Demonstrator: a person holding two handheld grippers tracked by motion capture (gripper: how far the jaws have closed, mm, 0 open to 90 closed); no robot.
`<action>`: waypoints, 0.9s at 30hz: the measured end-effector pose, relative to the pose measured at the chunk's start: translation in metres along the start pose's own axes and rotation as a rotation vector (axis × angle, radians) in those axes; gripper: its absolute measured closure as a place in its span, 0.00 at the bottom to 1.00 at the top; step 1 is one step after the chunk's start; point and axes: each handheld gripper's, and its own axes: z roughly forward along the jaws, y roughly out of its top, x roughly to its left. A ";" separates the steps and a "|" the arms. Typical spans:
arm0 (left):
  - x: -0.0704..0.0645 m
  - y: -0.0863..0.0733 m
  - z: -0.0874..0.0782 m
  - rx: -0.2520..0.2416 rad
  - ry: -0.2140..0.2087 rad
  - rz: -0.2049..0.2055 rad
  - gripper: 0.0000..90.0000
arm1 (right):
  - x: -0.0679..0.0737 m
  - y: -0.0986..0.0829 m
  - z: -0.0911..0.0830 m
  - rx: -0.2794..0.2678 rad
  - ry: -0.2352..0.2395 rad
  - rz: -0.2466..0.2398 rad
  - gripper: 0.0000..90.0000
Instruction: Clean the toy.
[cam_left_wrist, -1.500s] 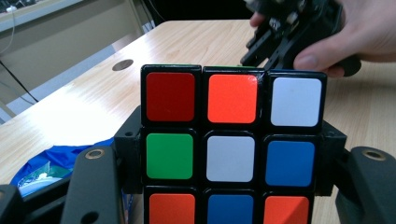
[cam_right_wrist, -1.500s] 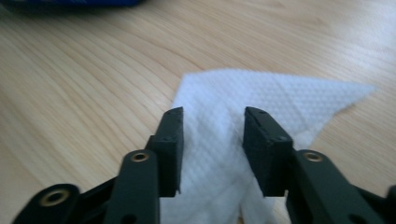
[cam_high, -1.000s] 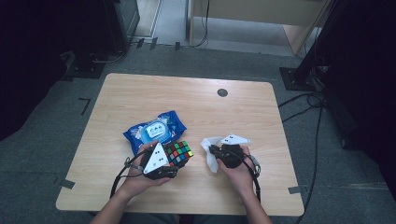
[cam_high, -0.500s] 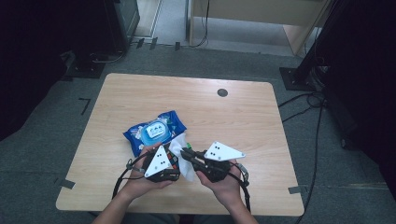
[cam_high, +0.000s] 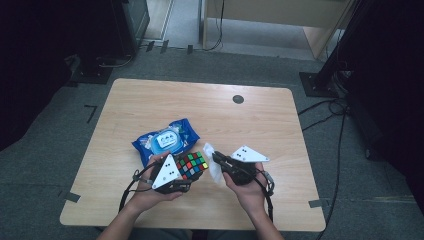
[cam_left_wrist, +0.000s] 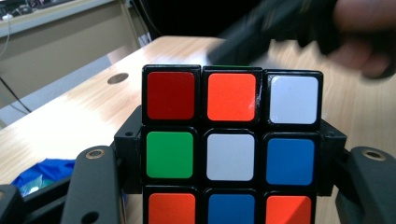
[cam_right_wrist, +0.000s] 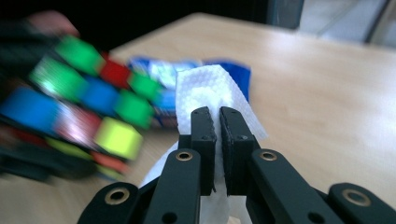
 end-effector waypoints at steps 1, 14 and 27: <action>0.000 -0.001 0.001 0.005 0.001 -0.004 0.38 | 0.003 0.005 -0.005 -0.027 0.011 -0.004 0.96; -0.004 0.002 0.001 0.004 -0.008 0.001 0.38 | 0.043 0.013 -0.006 -0.089 0.120 -0.072 0.96; 0.007 -0.001 -0.004 -0.018 0.012 -0.046 0.38 | -0.025 -0.018 0.009 0.084 -0.215 -0.034 0.96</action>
